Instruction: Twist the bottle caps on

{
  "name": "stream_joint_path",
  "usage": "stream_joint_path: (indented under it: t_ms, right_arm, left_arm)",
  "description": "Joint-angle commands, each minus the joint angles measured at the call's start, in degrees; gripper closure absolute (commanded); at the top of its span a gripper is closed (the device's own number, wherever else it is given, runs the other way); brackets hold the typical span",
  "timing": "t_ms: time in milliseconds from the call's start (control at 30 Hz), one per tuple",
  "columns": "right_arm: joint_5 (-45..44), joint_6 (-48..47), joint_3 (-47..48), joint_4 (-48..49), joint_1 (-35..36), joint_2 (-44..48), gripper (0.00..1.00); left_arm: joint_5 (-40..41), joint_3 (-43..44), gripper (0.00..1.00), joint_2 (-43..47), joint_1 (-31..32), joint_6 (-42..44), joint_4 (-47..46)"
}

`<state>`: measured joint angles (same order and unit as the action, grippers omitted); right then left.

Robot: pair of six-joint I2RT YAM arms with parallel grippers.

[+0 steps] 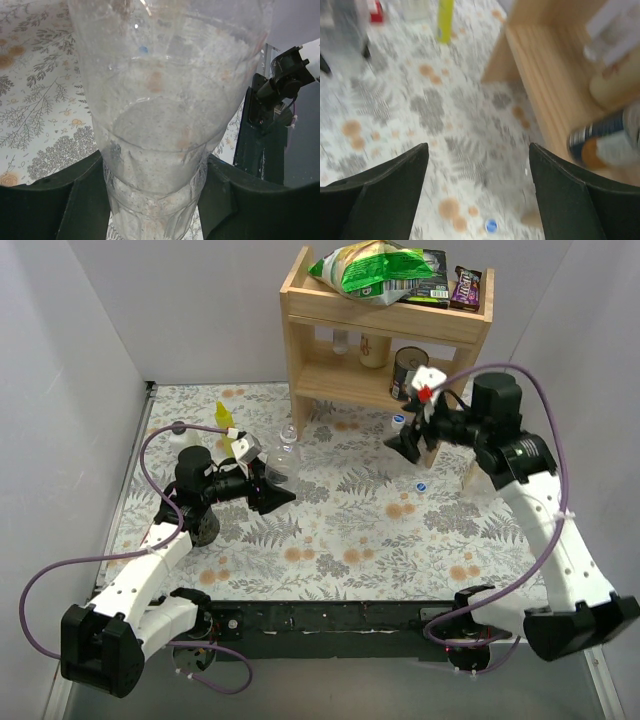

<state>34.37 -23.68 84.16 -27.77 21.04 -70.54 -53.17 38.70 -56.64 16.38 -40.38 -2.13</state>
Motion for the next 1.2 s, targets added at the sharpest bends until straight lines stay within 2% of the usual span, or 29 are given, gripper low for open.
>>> stream_joint_path:
  t_ms: [0,100,133,200,267,400,600,800,1167]
  right_arm:
    - [-2.98,-26.01,-13.04,-21.52,-6.34,6.02,0.11]
    - [-5.62,-32.02,-20.16,-24.61,-10.57,6.3,0.13]
    - [-9.2,-32.82,-21.39,-24.35,-10.84,5.6,0.14]
    - [-11.69,-33.44,-23.07,-24.0,-11.63,2.36,0.2]
    - [-14.14,-33.1,-24.91,-20.33,-12.6,1.2,0.22]
    - [-19.94,-32.92,-29.13,-6.72,-13.13,-3.35,0.23]
    - [-20.4,-30.9,-24.93,-3.53,-15.41,-15.12,0.27]
    - [-19.17,-29.06,-18.69,-4.75,-16.2,-24.45,0.3]
    - [-13.63,-28.87,-14.82,-7.65,-16.29,-30.79,0.32]
  left_arm:
    - [-0.36,-0.82,1.0,2.06,-0.3,-1.19,-4.72]
    - [-0.01,-0.64,1.0,1.89,-0.3,-1.19,-4.72]
    - [0.52,-0.64,1.0,1.89,-0.3,-1.02,-4.29]
    - [1.22,-0.38,1.0,1.8,-0.3,-1.1,-3.93]
    - [1.75,-0.29,1.0,1.54,-0.3,-1.72,-3.76]
    - [2.54,0.32,1.0,1.62,-0.3,-2.25,-2.36]
    - [4.12,1.9,1.0,1.62,-0.3,0.21,1.78]
    - [4.83,3.4,1.0,0.75,-0.47,2.06,5.64]
    - [5.35,4.19,1.0,-1.36,-1.26,2.68,6.17]
